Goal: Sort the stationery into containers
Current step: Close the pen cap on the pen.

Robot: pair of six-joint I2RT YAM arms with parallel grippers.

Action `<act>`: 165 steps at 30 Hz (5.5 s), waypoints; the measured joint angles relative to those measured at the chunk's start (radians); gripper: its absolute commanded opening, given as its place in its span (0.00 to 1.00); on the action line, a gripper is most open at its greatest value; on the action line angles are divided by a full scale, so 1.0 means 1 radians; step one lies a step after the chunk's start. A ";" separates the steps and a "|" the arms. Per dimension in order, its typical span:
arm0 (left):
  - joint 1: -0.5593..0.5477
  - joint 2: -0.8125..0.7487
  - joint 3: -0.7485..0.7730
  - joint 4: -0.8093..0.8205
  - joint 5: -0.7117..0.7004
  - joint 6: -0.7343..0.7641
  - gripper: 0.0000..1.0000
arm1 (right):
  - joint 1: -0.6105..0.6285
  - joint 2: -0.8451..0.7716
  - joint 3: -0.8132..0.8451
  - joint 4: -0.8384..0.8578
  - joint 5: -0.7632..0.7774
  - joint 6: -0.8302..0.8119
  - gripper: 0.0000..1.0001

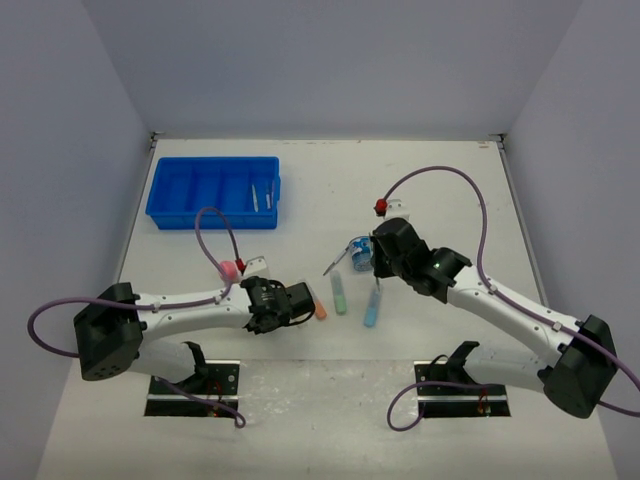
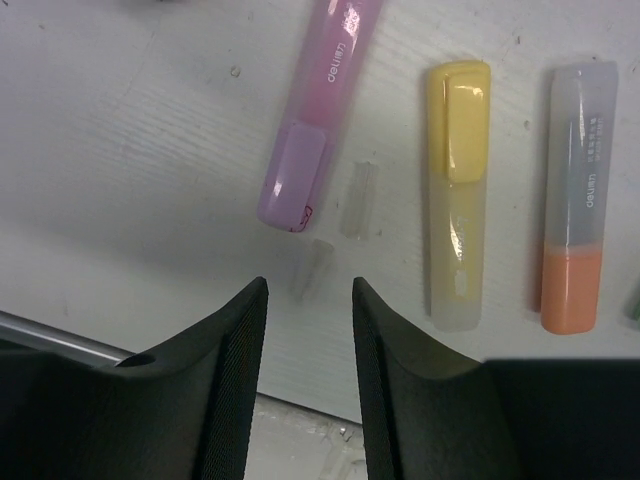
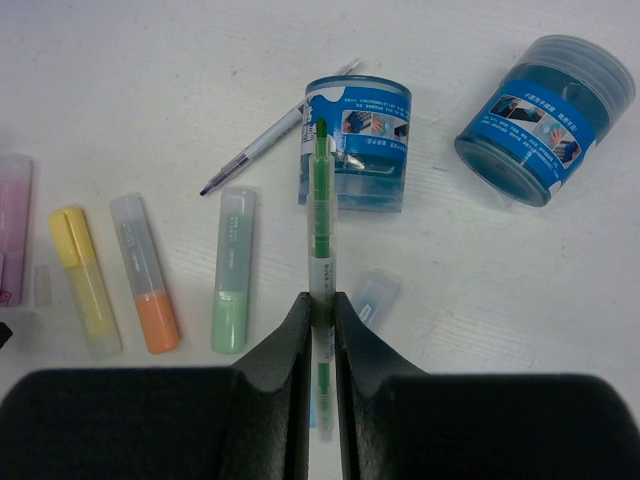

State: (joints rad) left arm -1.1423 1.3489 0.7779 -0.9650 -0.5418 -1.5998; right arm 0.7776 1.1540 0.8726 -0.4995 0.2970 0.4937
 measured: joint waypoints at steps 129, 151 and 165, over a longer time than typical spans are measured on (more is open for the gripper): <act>-0.117 -0.044 -0.014 0.407 0.373 2.021 0.68 | -0.135 -0.405 -0.128 0.036 0.053 -0.008 0.00; -0.117 0.012 -0.020 0.432 0.461 2.227 0.42 | -0.135 -0.465 -0.144 0.037 0.053 -0.008 0.00; -0.117 0.033 -0.019 0.425 0.526 2.253 0.43 | -0.135 -0.476 -0.145 0.037 0.053 -0.008 0.00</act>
State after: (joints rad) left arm -1.2594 1.3817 0.7589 -0.5405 -0.0156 0.6528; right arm 0.6422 0.6781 0.7277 -0.4621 0.3504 0.4854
